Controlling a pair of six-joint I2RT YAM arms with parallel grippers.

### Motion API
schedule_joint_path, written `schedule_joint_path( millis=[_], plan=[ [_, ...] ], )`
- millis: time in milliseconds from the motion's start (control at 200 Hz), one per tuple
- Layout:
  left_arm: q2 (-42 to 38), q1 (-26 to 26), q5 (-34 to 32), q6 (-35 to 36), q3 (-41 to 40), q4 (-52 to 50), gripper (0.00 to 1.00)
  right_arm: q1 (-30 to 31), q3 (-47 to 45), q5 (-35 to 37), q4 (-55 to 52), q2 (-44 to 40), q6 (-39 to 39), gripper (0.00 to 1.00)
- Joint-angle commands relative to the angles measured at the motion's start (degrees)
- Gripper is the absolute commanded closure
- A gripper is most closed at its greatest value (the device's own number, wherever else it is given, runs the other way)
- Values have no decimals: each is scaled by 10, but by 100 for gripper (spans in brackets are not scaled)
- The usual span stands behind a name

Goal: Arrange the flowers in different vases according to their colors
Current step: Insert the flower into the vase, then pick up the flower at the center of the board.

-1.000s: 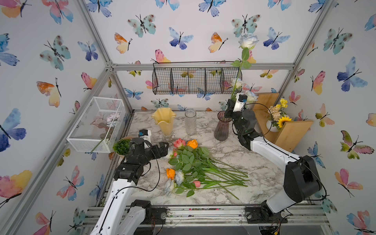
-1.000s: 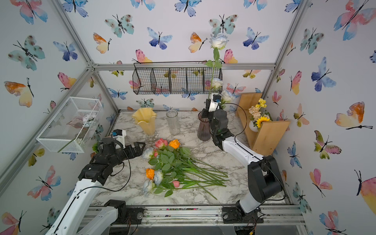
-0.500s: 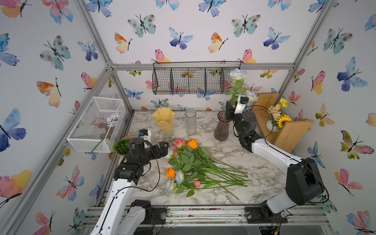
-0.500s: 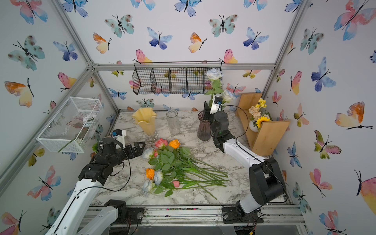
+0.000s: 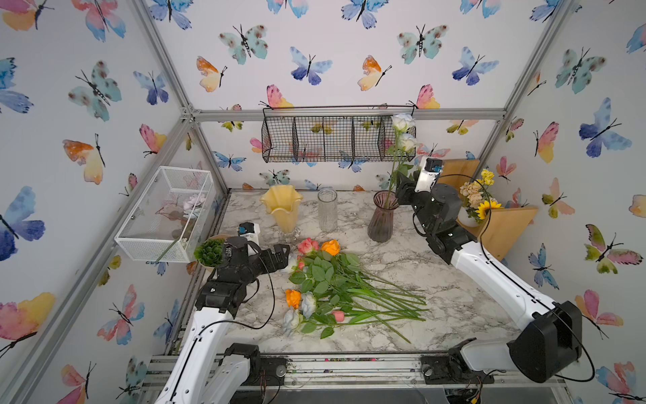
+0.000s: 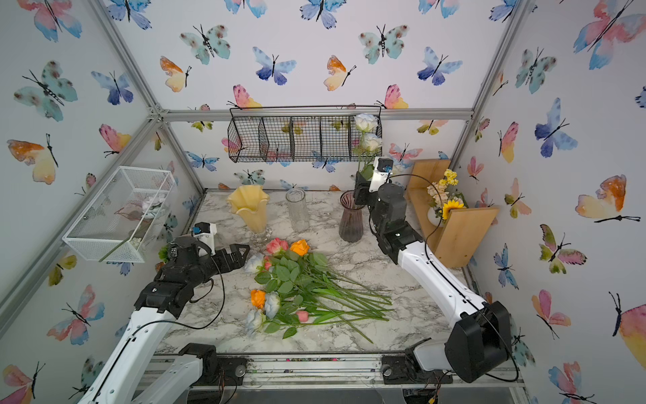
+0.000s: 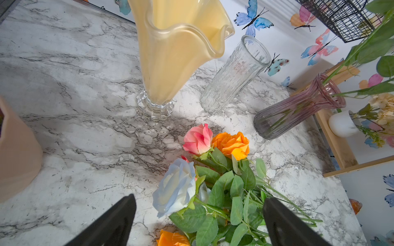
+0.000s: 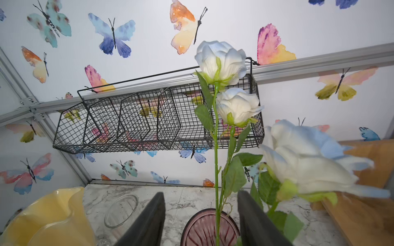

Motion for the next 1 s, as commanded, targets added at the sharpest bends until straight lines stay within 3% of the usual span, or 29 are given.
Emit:
schedule_joint_path(
  millis=[0, 165, 290, 511, 996],
  plan=[
    [-6, -2, 15, 6, -3, 5, 1, -2, 33, -86, -124, -20, 4, 43],
    [-8, -2, 13, 6, -3, 5, 1, 16, 54, -205, -267, -31, 19, 45],
    [-6, -2, 12, 6, -4, 5, 1, 75, 41, -235, -350, -29, 20, 46],
    [-3, -2, 8, 6, -4, 5, 1, 194, -27, -217, -416, -4, 29, 52],
    [1, -2, 6, 6, -4, 4, 1, 270, -112, -199, -453, 83, 42, 62]
  ],
)
